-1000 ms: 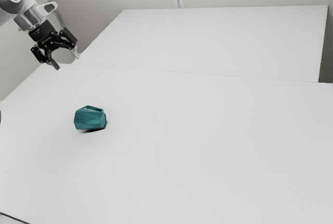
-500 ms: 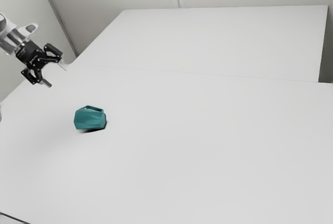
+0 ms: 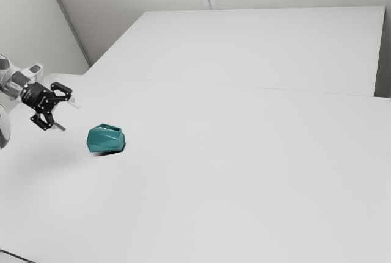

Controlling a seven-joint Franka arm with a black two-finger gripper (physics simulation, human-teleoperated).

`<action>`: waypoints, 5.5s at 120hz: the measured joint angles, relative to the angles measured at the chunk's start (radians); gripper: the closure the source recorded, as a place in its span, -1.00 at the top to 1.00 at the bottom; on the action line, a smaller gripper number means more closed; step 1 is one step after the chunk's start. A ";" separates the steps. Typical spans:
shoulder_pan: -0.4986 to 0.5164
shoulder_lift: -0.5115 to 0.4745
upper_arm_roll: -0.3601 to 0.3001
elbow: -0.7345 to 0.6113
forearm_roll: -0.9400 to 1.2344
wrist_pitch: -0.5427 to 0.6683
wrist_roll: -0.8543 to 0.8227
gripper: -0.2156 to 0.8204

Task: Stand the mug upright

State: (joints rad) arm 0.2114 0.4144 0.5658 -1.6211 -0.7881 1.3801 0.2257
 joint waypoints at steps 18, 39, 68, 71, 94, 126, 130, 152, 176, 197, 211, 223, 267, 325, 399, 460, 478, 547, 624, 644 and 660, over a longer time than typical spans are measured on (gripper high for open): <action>0.014 0.046 -0.008 0.004 -0.039 0.000 0.031 0.58; 0.051 0.079 -0.013 0.004 -0.104 -0.003 0.086 0.58; 0.109 0.146 -0.054 0.037 -0.142 -0.007 0.155 0.58; 0.117 0.156 -0.066 0.045 -0.144 -0.007 0.160 0.58; 0.139 0.204 -0.097 0.084 -0.157 -0.007 0.195 0.58; 0.168 0.238 -0.105 0.154 -0.158 -0.009 0.227 0.58; 0.171 0.245 -0.112 0.164 -0.159 -0.009 0.230 0.58; 0.186 0.278 -0.139 0.187 -0.161 -0.009 0.245 0.58; 0.189 0.290 -0.144 0.186 -0.163 -0.006 0.256 0.58; 0.189 0.302 -0.159 0.204 -0.176 0.000 0.263 0.58; 0.189 0.317 -0.169 0.236 -0.184 0.004 0.264 0.58; 0.188 0.325 -0.174 0.250 -0.191 0.008 0.264 0.58; 0.175 0.326 -0.219 0.245 -0.197 0.038 0.252 0.58; 0.156 0.323 -0.251 0.229 -0.208 0.081 0.232 -0.26; 0.146 0.294 -0.252 0.228 -0.212 0.089 0.198 -0.88; -0.040 0.048 -0.263 0.180 0.010 0.111 0.138 -0.93; -0.052 -0.024 -0.347 0.157 0.184 0.152 0.109 -0.93; -0.197 -0.269 -0.537 -0.046 0.699 0.355 -0.013 -0.93; -0.225 -0.270 -0.559 -0.211 0.797 0.575 -0.111 -0.93; -0.230 -0.268 -0.559 -0.252 0.821 0.627 -0.124 -0.93; -0.233 -0.262 -0.559 -0.276 0.839 0.670 -0.134 -0.93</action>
State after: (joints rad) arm -0.0212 0.1519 0.0073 -1.8971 0.0513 2.0502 0.0922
